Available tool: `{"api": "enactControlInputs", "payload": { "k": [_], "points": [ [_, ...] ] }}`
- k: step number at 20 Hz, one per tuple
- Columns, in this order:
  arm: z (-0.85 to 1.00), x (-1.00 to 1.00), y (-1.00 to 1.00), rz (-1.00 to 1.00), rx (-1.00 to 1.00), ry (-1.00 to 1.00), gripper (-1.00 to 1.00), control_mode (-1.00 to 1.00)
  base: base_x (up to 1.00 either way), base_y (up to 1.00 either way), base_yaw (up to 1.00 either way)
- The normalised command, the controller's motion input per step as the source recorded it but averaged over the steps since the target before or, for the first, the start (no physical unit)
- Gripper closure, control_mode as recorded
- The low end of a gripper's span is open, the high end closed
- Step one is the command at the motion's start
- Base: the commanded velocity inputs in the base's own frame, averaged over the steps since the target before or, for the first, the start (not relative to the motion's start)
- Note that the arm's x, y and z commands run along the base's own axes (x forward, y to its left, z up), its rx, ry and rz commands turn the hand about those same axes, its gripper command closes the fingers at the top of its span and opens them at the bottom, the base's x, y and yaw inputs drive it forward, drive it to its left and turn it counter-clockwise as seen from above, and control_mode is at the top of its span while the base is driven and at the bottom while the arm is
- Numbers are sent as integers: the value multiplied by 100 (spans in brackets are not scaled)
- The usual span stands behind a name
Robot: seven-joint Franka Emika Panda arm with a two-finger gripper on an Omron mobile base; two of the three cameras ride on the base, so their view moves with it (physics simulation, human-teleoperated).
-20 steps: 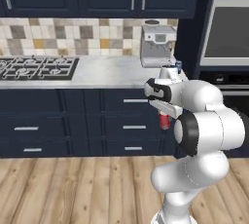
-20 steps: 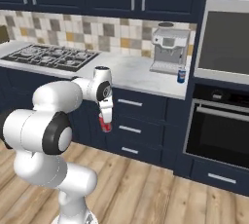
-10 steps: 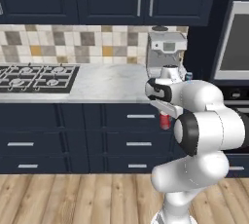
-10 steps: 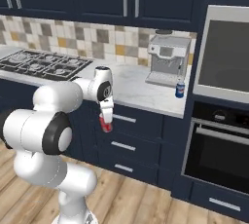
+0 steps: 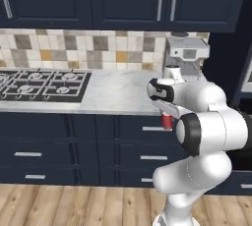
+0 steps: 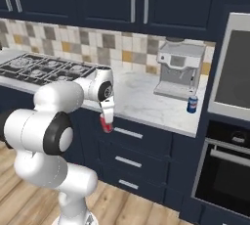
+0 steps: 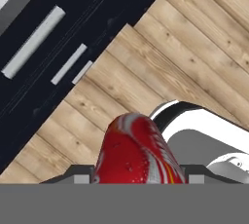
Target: Four empty soda cans are scattered around the kitchen. Gather all the cans and cluster them next to the stove for recycling.
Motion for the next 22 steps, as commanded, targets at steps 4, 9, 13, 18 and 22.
{"api": "enactControlInputs", "payload": {
  "k": [4, 9, 13, 18, 22],
  "points": [
    [0, 0, 0, 0, 0, 0, 100, 100, 60, 37, 2],
    [0, 0, 0, 0, 0, 0, 100, 100, 60, 43, 0],
    [0, 0, 0, 0, 0, 0, 100, 100, 52, 47, -10],
    [0, 0, 0, 0, 0, 0, 100, 100, 46, 51, -14],
    [0, 0, 0, 0, 0, 0, 100, 100, 46, 53, -10]
  ]
}}
